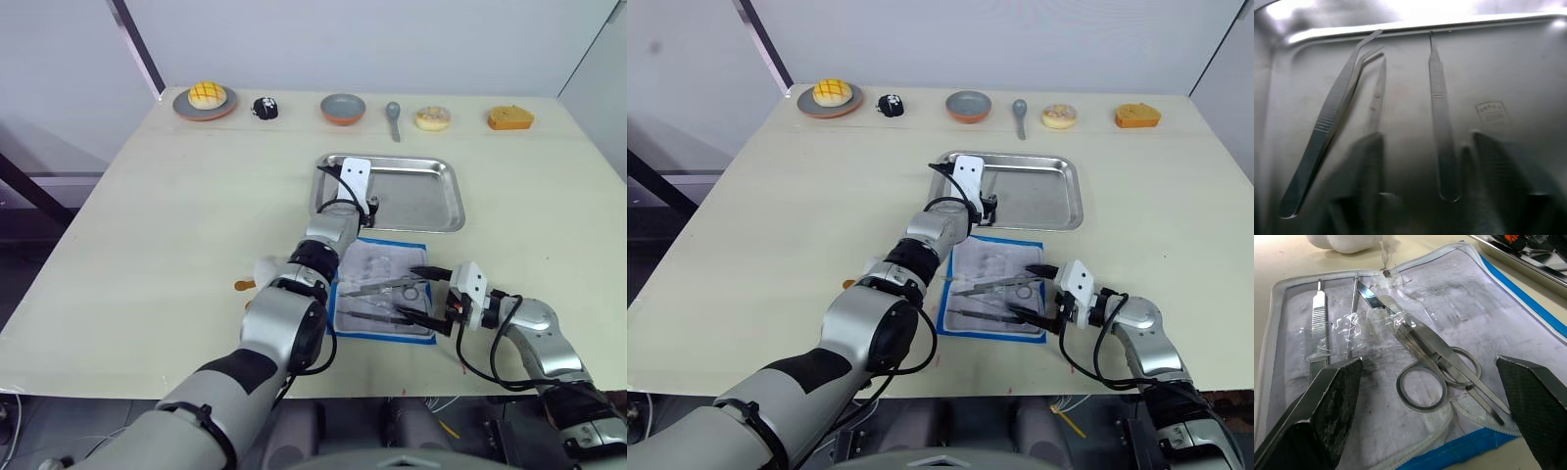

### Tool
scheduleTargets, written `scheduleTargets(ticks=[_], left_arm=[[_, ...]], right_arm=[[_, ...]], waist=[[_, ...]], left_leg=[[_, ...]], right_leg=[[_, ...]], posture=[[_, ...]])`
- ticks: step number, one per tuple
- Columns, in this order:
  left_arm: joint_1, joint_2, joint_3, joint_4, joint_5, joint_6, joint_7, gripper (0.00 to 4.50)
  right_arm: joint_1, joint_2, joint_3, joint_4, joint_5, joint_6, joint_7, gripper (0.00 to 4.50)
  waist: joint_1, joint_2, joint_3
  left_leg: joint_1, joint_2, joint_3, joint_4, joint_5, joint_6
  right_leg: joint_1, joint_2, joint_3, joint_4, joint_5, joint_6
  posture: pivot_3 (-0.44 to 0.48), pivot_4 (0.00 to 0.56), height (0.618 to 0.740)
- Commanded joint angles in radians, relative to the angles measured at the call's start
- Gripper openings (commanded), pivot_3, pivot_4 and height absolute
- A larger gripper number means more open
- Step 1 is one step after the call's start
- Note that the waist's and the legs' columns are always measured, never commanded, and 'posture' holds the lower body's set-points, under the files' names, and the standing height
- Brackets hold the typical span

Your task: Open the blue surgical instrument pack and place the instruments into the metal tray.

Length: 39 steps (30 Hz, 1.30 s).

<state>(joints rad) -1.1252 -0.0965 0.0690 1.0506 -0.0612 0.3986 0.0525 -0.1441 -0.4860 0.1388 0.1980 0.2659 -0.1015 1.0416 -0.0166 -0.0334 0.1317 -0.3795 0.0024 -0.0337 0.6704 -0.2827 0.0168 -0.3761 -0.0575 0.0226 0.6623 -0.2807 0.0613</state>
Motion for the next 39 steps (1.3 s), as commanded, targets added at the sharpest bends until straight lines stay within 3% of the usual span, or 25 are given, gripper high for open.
scheduleTargets(ticks=[1, 13, 21, 28, 34, 39], left_arm=[[-0.002, -0.004, -0.005, -0.036, 0.008, -0.012, 0.007, 2.94], [0.025, 0.011, -0.027, -0.254, -0.014, -0.037, -0.134, 2.94], [0.120, 0.122, 0.002, -0.535, -0.134, 0.001, -0.398, 2.94], [0.277, 0.393, -0.018, -0.718, -0.197, -0.078, -0.769, 2.94], [0.403, 0.705, -0.005, -0.802, -0.338, -0.038, -1.243, 2.94], [0.454, 0.856, -0.041, -0.830, -0.371, -0.055, -1.482, 4.47]], right_arm=[[0.045, 0.007, 0.047, 0.094, -0.062, 0.035, -0.008, 4.50], [0.042, 0.009, 0.050, 0.097, -0.063, 0.034, -0.006, 4.50], [0.049, 0.014, 0.051, 0.091, -0.061, 0.039, -0.011, 4.50], [0.057, 0.020, 0.051, 0.088, -0.061, 0.037, -0.017, 4.50], [0.063, 0.022, 0.050, 0.088, -0.061, 0.035, -0.016, 4.50], [0.064, 0.020, 0.050, 0.089, -0.060, 0.034, -0.014, 4.50]], waist=[[0.000, 0.000, 0.000], [0.000, 0.000, 0.000], [-0.003, 0.001, 0.000], [0.002, -0.001, -0.001], [-0.016, 0.000, -0.001], [-0.001, -0.001, -0.001]], left_leg=[[0.000, 0.000, 0.000, 0.000, 0.000, 0.000], [0.000, 0.001, 0.000, 0.000, 0.000, 0.000], [0.000, 0.002, 0.000, 0.000, 0.000, -0.001], [0.001, 0.003, 0.000, -0.001, 0.000, -0.001], [0.001, 0.003, -0.001, -0.003, 0.000, -0.001], [0.001, 0.003, -0.002, -0.002, -0.001, 0.002]], right_leg=[[0.000, 0.000, 0.000, 0.000, 0.000, 0.000], [0.000, 0.000, 0.000, 0.000, 0.000, 0.000], [0.000, 0.000, 0.001, 0.000, 0.000, 0.000], [0.000, 0.000, 0.001, 0.000, 0.000, -0.001], [-0.001, 0.001, 0.001, 0.000, 0.000, -0.003], [0.000, 0.000, -0.002, -0.001, -0.001, -0.004]], posture=[[0.000, 0.150, 0.740], [0.000, 0.150, 0.740], [0.000, 0.150, 0.740], [0.000, 0.150, 0.740], [0.000, 0.150, 0.740], [0.000, 0.150, 0.740]])
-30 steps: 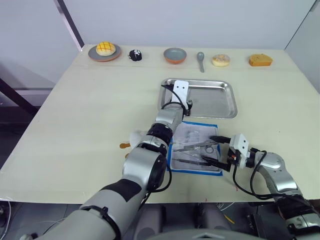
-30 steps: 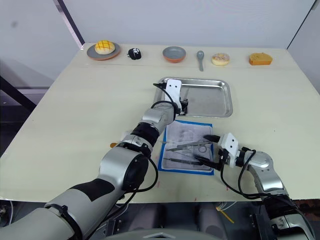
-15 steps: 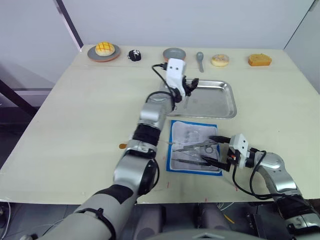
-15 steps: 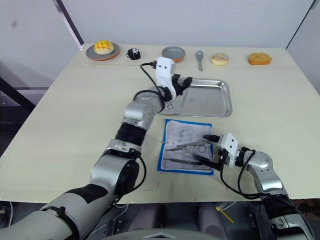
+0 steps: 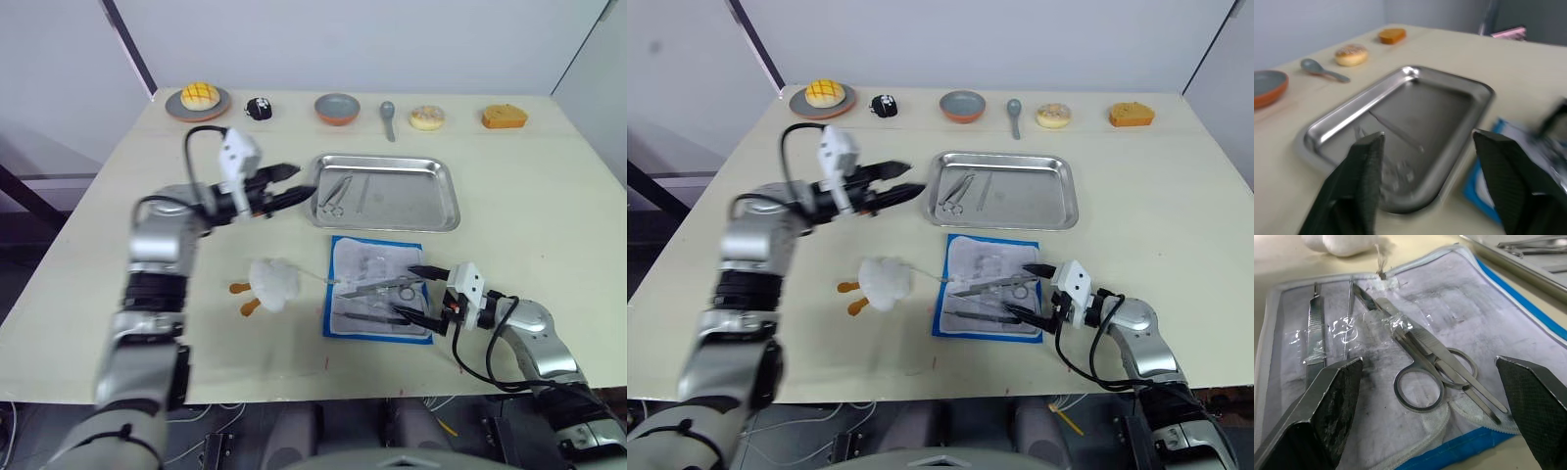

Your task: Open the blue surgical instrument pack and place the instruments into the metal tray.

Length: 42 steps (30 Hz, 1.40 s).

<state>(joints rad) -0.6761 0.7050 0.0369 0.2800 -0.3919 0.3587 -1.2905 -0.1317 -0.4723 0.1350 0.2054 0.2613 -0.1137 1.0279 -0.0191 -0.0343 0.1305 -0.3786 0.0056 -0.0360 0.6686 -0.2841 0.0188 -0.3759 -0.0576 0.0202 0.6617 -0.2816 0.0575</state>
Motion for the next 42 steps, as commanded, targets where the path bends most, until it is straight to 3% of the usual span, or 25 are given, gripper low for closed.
scheduleTargets(ticks=[1, 4, 14, 19, 28, 34, 42], left_arm=[[0.019, 0.086, -0.015, -0.074, -0.047, -0.033, -0.206, 4.47], [0.049, 0.164, -0.041, -0.107, -0.086, -0.080, -0.314, 4.47], [0.043, 0.427, -0.248, -0.127, -0.337, -0.276, -0.324, 4.47], [0.016, 0.441, -0.318, -0.110, -0.376, -0.332, -0.324, 4.47], [0.035, 0.213, -0.293, -0.151, -0.196, -0.313, -0.258, 4.47], [0.039, 0.034, -0.318, -0.131, -0.047, -0.336, -0.140, 4.47], [-0.005, -0.167, -0.388, 0.047, 0.168, -0.444, -0.065, 4.47]], right_arm=[[0.051, 0.006, 0.053, 0.083, -0.056, 0.045, 0.001, 4.50], [0.051, 0.005, 0.052, 0.084, -0.056, 0.044, 0.004, 4.50], [0.073, -0.016, 0.044, 0.066, -0.050, 0.048, 0.014, 4.50], [0.077, -0.022, 0.045, 0.061, -0.047, 0.051, 0.013, 4.50], [0.075, -0.019, 0.051, 0.059, -0.048, 0.055, 0.007, 4.50], [0.065, -0.009, 0.052, 0.063, -0.049, 0.055, -0.003, 4.50], [0.065, -0.011, 0.053, 0.059, -0.051, 0.056, -0.005, 4.50]], waist=[[0.003, 0.000, 0.000], [-0.001, 0.000, 0.000], [0.004, 0.001, 0.001], [0.007, 0.002, 0.001], [0.008, 0.002, 0.001], [0.008, -0.001, -0.001], [0.007, -0.002, -0.001]], left_leg=[[0.000, 0.000, 0.000, 0.000, 0.000, 0.001], [0.000, 0.000, 0.000, 0.000, -0.001, 0.001], [0.000, 0.001, 0.000, 0.000, -0.001, 0.002], [0.000, 0.001, 0.000, 0.000, -0.001, 0.002], [-0.001, 0.000, 0.001, 0.000, -0.001, 0.002], [0.000, 0.000, 0.001, 0.000, -0.001, 0.002], [0.000, -0.001, 0.000, 0.001, -0.001, 0.002]], right_leg=[[0.000, 0.000, 0.000, 0.000, 0.000, 0.000], [0.000, 0.001, 0.000, 0.000, 0.000, 0.000], [0.000, 0.002, 0.001, 0.000, -0.001, -0.001], [0.000, 0.002, 0.001, 0.000, -0.001, 0.000], [0.000, 0.003, 0.000, 0.000, -0.001, 0.000], [0.000, 0.003, 0.001, 0.000, -0.001, 0.000], [0.000, 0.004, 0.001, 0.000, -0.001, 0.000]], posture=[[0.000, 0.150, 0.740], [0.000, 0.150, 0.740], [0.000, 0.150, 0.740], [0.000, 0.150, 0.740], [0.000, 0.150, 0.740], [0.000, 0.150, 0.740], [0.000, 0.150, 0.740]])
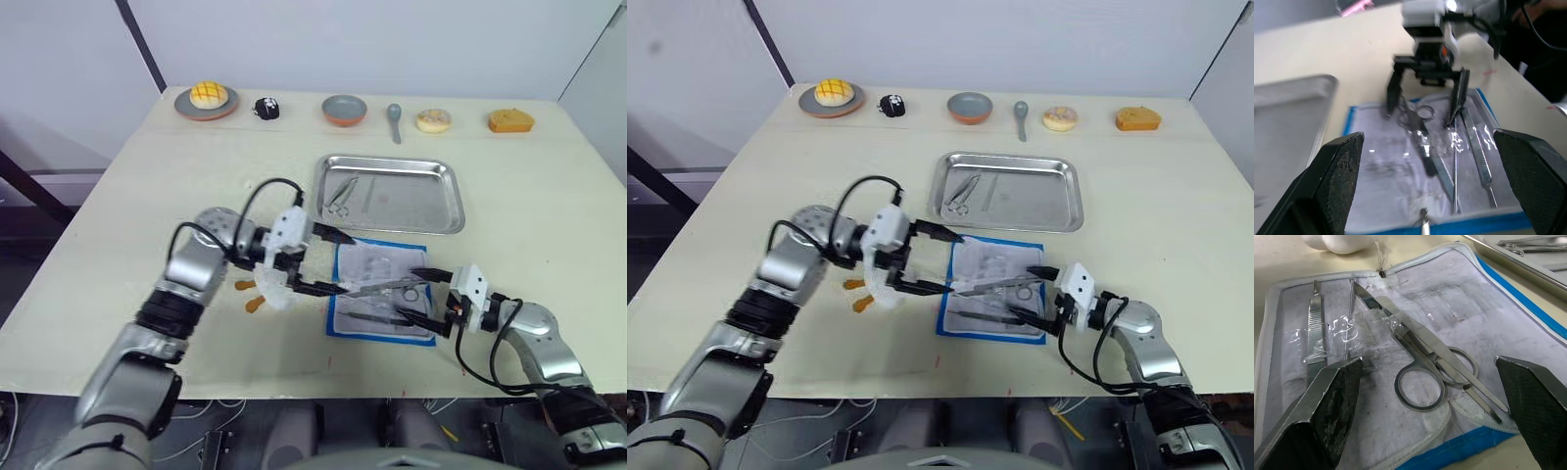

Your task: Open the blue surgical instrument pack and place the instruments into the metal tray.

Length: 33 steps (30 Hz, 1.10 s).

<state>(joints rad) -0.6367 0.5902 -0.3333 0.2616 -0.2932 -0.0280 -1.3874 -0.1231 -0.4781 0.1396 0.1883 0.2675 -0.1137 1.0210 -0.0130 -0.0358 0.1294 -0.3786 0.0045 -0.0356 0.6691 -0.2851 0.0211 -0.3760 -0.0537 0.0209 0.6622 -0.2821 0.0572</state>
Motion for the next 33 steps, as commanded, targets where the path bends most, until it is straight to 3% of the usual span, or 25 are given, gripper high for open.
scheduleTargets(ticks=[1, 3, 4, 7, 9, 33], left_arm=[[-0.054, -0.074, -0.022, 0.101, 0.091, -0.075, 0.039, 4.47], [-0.068, -0.108, -0.022, 0.162, 0.122, -0.108, 0.045, 4.47], [-0.075, -0.124, -0.024, 0.184, 0.135, -0.127, 0.047, 4.24], [-0.086, -0.161, -0.018, 0.212, 0.149, -0.132, 0.051, 3.30], [-0.089, -0.173, -0.020, 0.230, 0.166, -0.139, 0.053, 2.38], [-0.050, -0.227, -0.029, 0.348, 0.251, -0.174, 0.058, 2.38]], right_arm=[[0.057, -0.006, 0.048, 0.075, -0.056, 0.056, 0.001, 4.50], [0.059, -0.008, 0.047, 0.072, -0.055, 0.056, 0.000, 4.50], [0.062, -0.009, 0.047, 0.070, -0.055, 0.056, -0.001, 4.50], [0.068, -0.008, 0.045, 0.066, -0.054, 0.056, -0.005, 4.50], [0.073, -0.007, 0.045, 0.060, -0.053, 0.057, -0.009, 4.50], [0.067, -0.010, 0.045, 0.067, -0.053, 0.056, -0.012, 4.50]], waist=[[0.002, 0.000, 0.000], [0.002, 0.000, 0.000], [0.001, 0.000, 0.000], [0.001, 0.001, 0.000], [0.001, 0.001, 0.000], [0.001, 0.001, 0.000]], left_leg=[[0.000, 0.000, 0.000, 0.000, 0.000, 0.000], [0.000, -0.001, 0.000, 0.000, 0.000, 0.000], [0.000, -0.001, 0.000, 0.000, 0.000, 0.000], [-0.001, -0.001, 0.000, 0.000, 0.000, 0.000], [-0.001, -0.001, 0.000, 0.000, 0.000, 0.000], [0.000, 0.000, 0.000, 0.000, 0.000, 0.000]], right_leg=[[0.000, 0.000, 0.000, 0.000, 0.000, 0.000], [0.000, 0.000, 0.000, 0.000, 0.000, 0.000], [0.000, 0.000, 0.000, 0.000, 0.000, 0.000], [0.000, 0.000, 0.000, 0.000, 0.000, 0.000], [0.000, 0.000, 0.000, 0.000, 0.000, 0.000], [0.000, 0.000, 0.000, 0.000, 0.000, 0.000]], posture=[[0.000, 0.150, 0.740], [0.000, 0.150, 0.740], [0.000, 0.150, 0.740], [0.000, 0.150, 0.740], [0.000, 0.150, 0.740], [0.000, 0.150, 0.740]])
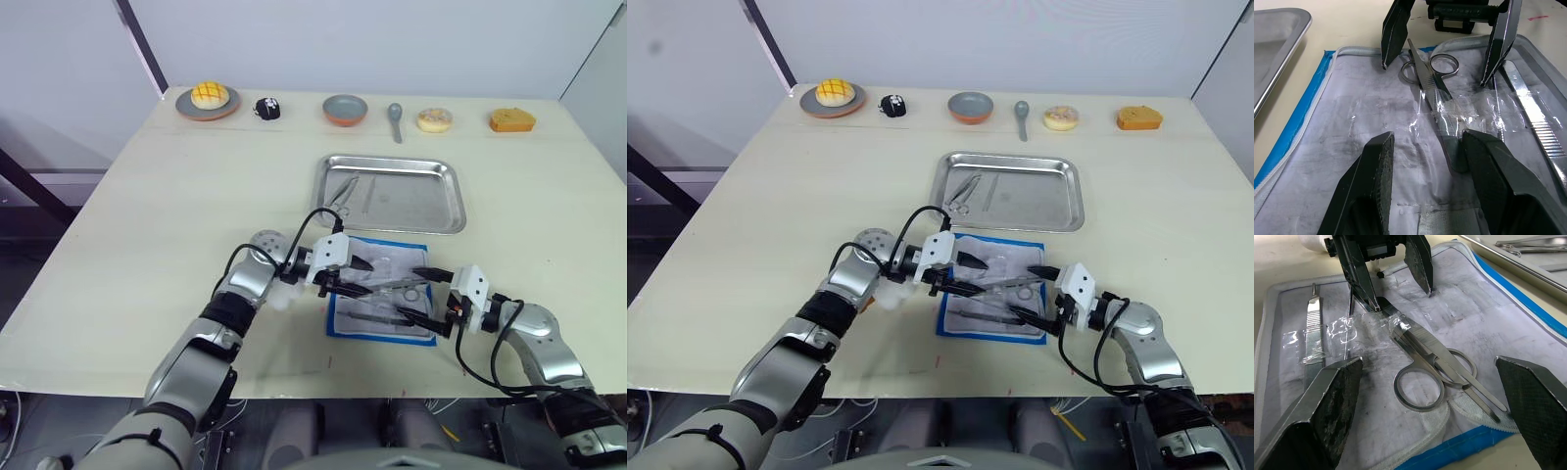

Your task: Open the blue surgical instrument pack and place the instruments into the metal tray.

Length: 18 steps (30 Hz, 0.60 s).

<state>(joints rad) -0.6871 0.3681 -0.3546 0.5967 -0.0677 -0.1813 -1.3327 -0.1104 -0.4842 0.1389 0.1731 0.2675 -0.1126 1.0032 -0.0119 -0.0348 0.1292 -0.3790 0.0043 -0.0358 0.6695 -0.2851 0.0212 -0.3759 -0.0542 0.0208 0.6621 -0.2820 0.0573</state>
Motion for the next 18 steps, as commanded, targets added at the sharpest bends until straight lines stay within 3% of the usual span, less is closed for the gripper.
scheduleTargets(ticks=[1, 10, 18], left_arm=[[0.000, -0.007, -0.006, 0.019, 0.028, -0.021, 0.010, 2.38], [-0.036, -0.009, 0.011, 0.100, 0.050, -0.046, 0.053, 2.38], [-0.012, -0.016, 0.015, 0.060, 0.028, -0.034, 0.029, 2.38]], right_arm=[[0.055, -0.003, 0.046, 0.081, -0.053, 0.055, 0.005, 4.50], [0.055, -0.001, 0.047, 0.080, -0.052, 0.056, 0.003, 4.50], [0.055, 0.000, 0.049, 0.080, -0.054, 0.055, 0.002, 4.50]], waist=[[0.000, 0.000, 0.000], [0.000, 0.001, -0.001], [0.000, 0.001, -0.001]], left_leg=[[0.000, 0.000, 0.000, 0.000, 0.000, 0.000], [0.000, 0.000, 0.000, 0.000, 0.000, 0.000], [0.000, 0.000, 0.000, 0.000, 0.000, 0.000]], right_leg=[[0.000, 0.000, 0.000, 0.000, 0.000, 0.000], [0.000, 0.000, 0.000, 0.000, 0.000, 0.000], [0.000, 0.000, 0.000, 0.000, 0.000, 0.000]], posture=[[0.000, 0.150, 0.740], [0.000, 0.150, 0.740], [0.000, 0.150, 0.740]])
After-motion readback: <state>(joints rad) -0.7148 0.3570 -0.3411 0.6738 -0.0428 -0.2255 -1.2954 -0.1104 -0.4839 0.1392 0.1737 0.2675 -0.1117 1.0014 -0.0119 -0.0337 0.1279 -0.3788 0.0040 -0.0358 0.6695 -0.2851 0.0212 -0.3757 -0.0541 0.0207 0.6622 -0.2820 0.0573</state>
